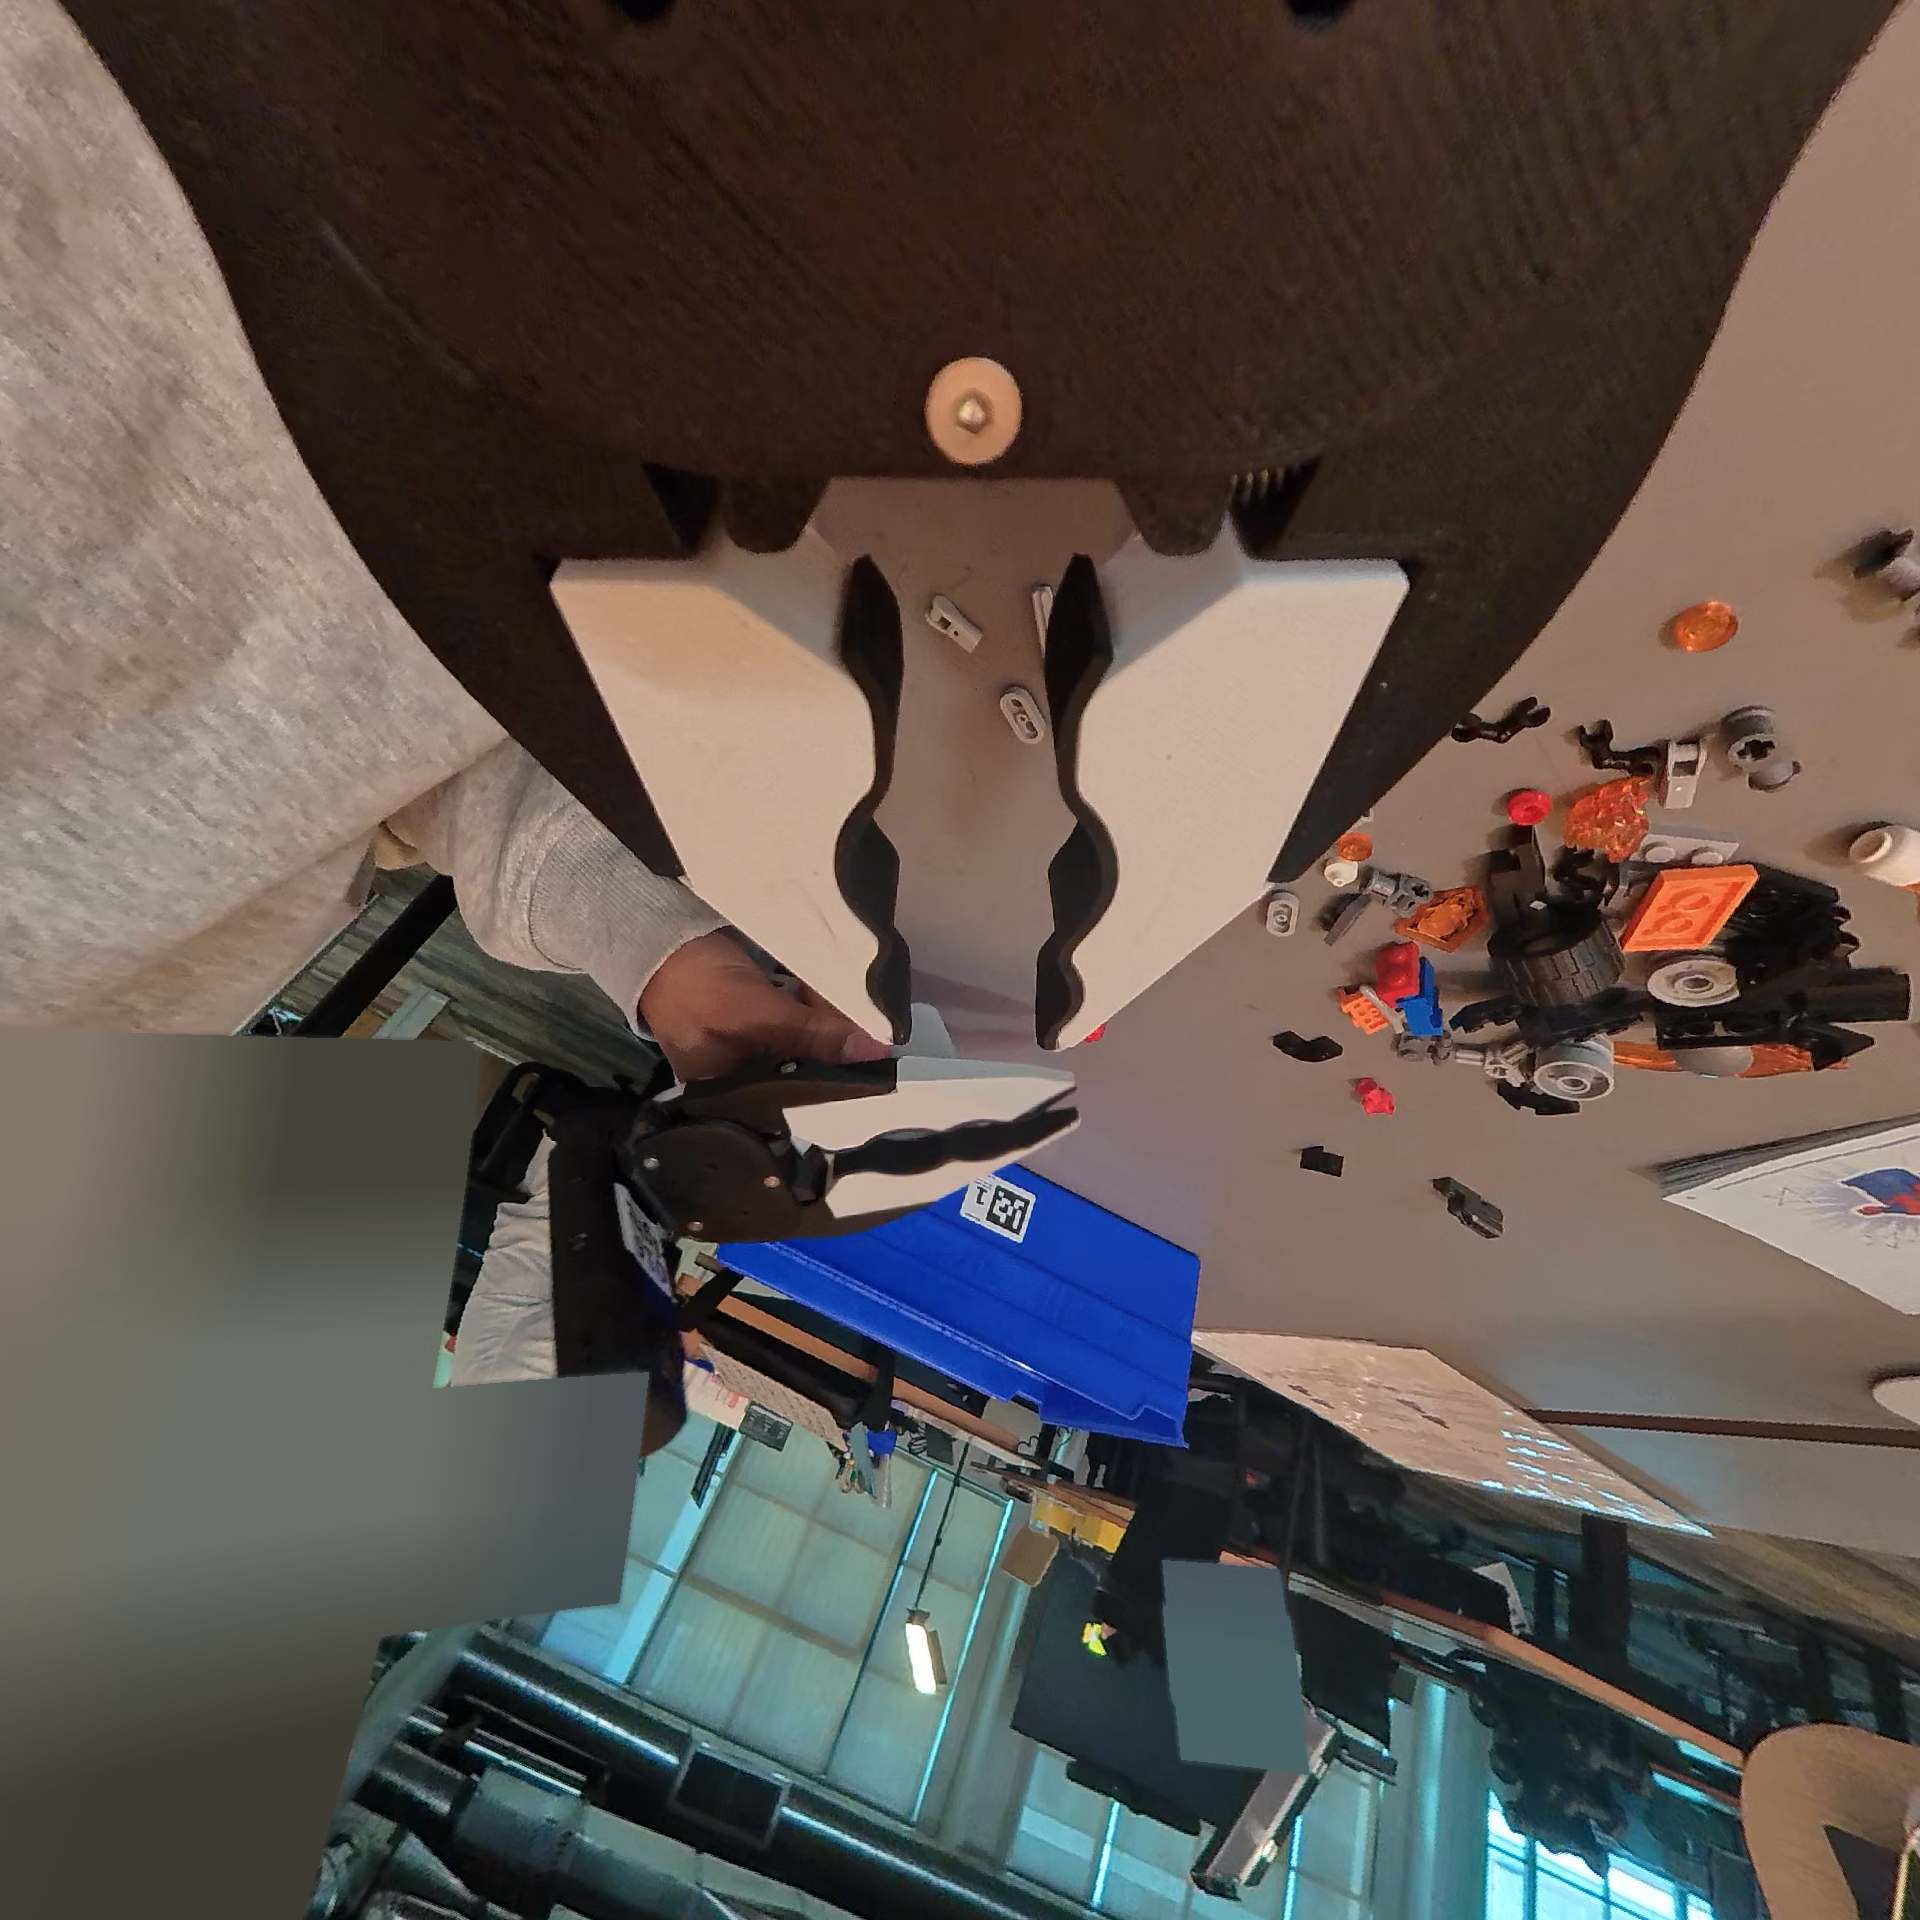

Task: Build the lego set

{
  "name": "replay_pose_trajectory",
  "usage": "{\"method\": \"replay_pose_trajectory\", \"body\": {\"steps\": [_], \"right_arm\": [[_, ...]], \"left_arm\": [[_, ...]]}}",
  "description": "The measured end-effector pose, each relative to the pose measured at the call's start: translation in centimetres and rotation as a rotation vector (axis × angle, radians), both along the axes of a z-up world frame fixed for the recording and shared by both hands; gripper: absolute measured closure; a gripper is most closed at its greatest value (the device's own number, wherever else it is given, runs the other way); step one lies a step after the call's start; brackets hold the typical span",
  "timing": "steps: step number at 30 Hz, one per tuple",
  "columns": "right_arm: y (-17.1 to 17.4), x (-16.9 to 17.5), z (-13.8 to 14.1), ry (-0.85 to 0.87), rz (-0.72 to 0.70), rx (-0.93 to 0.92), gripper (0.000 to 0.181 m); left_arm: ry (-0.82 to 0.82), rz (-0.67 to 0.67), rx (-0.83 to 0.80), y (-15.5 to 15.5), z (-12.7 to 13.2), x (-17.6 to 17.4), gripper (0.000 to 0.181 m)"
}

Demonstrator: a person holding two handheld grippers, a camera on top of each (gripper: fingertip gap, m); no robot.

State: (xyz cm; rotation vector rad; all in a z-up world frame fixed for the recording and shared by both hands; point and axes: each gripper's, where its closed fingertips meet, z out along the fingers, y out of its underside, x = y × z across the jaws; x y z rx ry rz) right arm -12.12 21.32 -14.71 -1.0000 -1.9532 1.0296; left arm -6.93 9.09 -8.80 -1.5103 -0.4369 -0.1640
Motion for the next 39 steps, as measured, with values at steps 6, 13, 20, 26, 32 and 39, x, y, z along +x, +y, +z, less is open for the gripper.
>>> {"method": "replay_pose_trajectory", "body": {"steps": [6, 13, 20, 26, 32, 39], "right_arm": [[-4.6, -0.9, 2.5, 0.078, 0.096, 0.01, 0.163], [-9.8, -5.1, 2.7, -0.061, 0.134, 0.058, 0.147], [-9.5, -5.6, -2.7, -0.29, 0.091, 0.095, 0.14], [-9.7, -5.6, -3.4, -0.348, 0.11, -0.005, 0.145], [-8.7, -5.3, -3.5, -0.321, 0.093, 0.03, 0.181], [-8.5, -5.5, -2.6, -0.279, 0.092, -0.023, 0.169]], "left_arm": [[0.001, 0.004, 0.001, 0.0, 0.0, 0.0, 0.159], [0.015, 0.012, 0.006, -0.2, 0.2, 0.1, 0.16], [0.016, 0.008, 0.012, -0.3, 0.2, 0.2, 0.16], [0.011, 0.005, 0.009, -0.3, 0.2, 0.2, 0.16], [0.012, 0.007, 0.008, -0.3, 0.2, 0.2, 0.16], [0.011, 0.008, 0.008, -0.3, 0.2, 0.2, 0.16]]}}
